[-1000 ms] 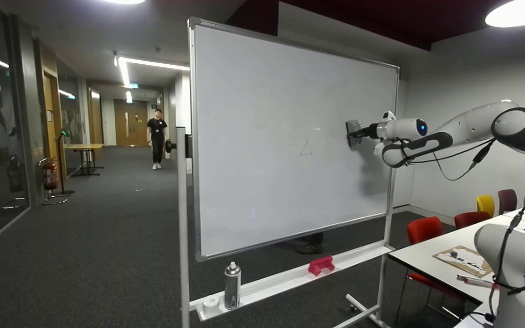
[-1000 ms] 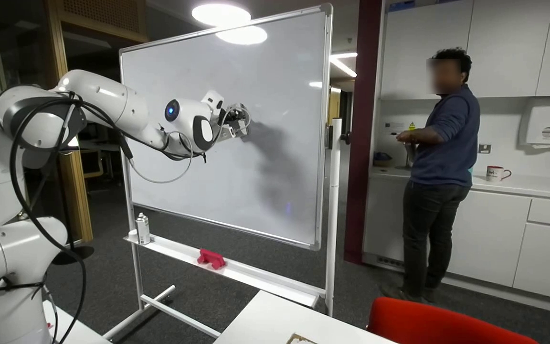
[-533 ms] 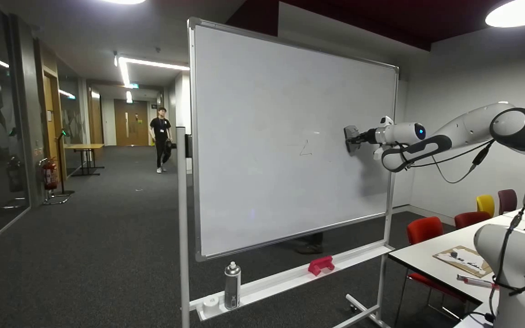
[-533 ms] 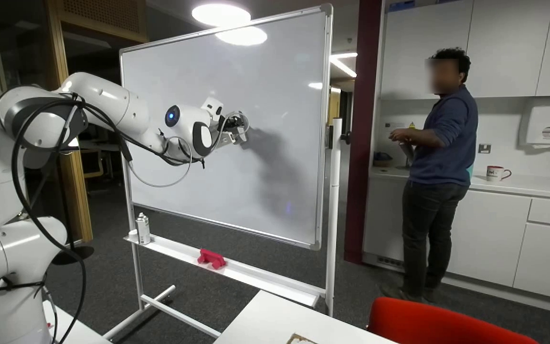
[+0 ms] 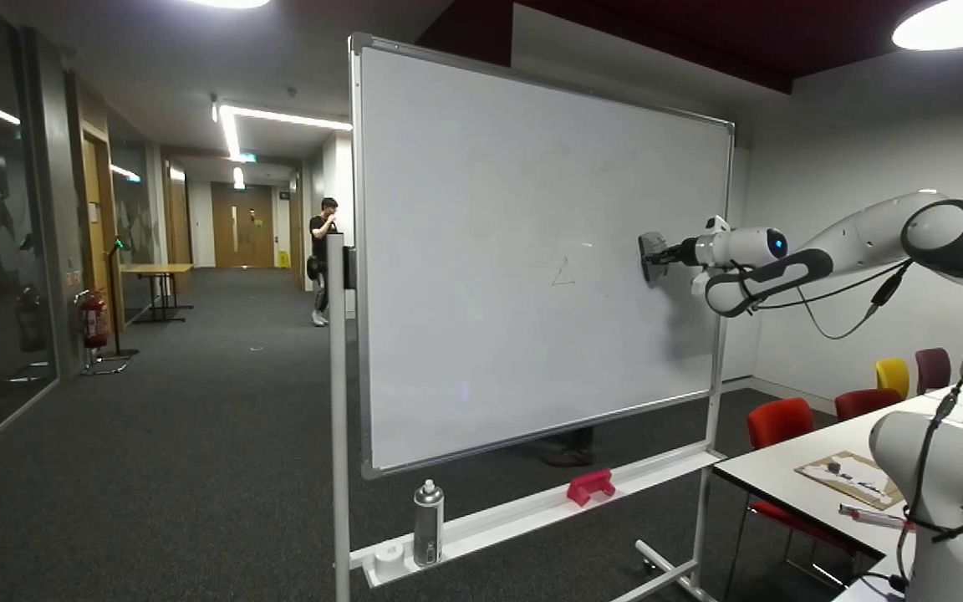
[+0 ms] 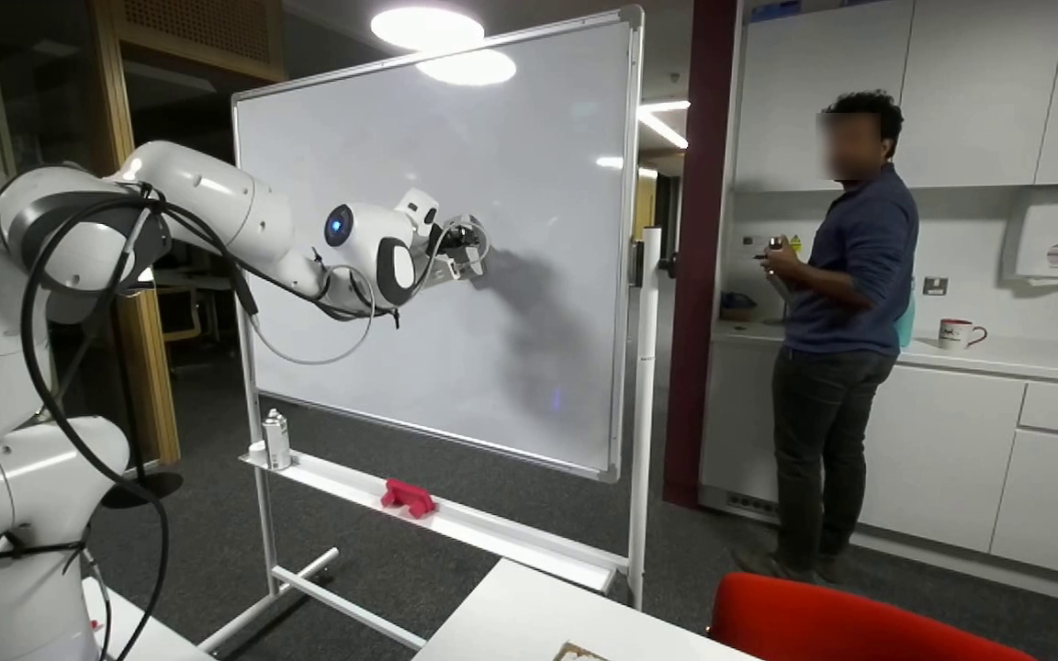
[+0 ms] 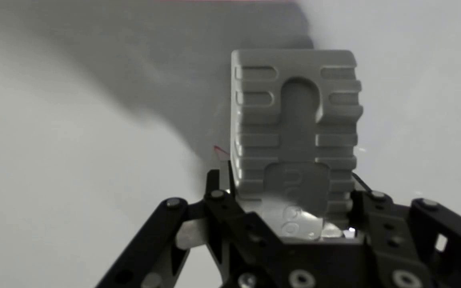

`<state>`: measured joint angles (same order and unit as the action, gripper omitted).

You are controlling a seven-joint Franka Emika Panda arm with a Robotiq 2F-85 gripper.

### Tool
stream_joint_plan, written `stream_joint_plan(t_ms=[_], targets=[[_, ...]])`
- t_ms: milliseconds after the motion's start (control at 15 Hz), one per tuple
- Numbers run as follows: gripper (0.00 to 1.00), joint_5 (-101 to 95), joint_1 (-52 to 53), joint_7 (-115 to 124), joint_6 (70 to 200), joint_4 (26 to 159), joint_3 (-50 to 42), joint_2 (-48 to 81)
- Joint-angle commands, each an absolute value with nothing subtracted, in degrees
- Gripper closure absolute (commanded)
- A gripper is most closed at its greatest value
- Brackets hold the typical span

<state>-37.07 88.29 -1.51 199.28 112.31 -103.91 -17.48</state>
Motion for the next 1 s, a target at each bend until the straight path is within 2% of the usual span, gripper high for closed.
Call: stream_joint_plan(t_ms=[0, 200, 267, 733, 800, 933], targets=[[0.65, -36.3, 89.3, -1.7, 198.3, 111.7, -105.8, -19.8], [0.65, -37.2, 88.3, -1.1, 198.6, 112.3, -104.6, -20.9], [0.40, -37.1, 88.2, -1.3, 199.3, 112.5, -104.6, -19.0], [0.40, -37.1, 88.2, -1.2, 199.3, 112.5, -104.5, -19.6], [0.65, -36.8, 88.9, -2.4, 199.3, 113.0, -104.5, -18.5], [0.65, -37.2, 89.3, -4.5, 199.3, 114.3, -103.9, -16.7]])
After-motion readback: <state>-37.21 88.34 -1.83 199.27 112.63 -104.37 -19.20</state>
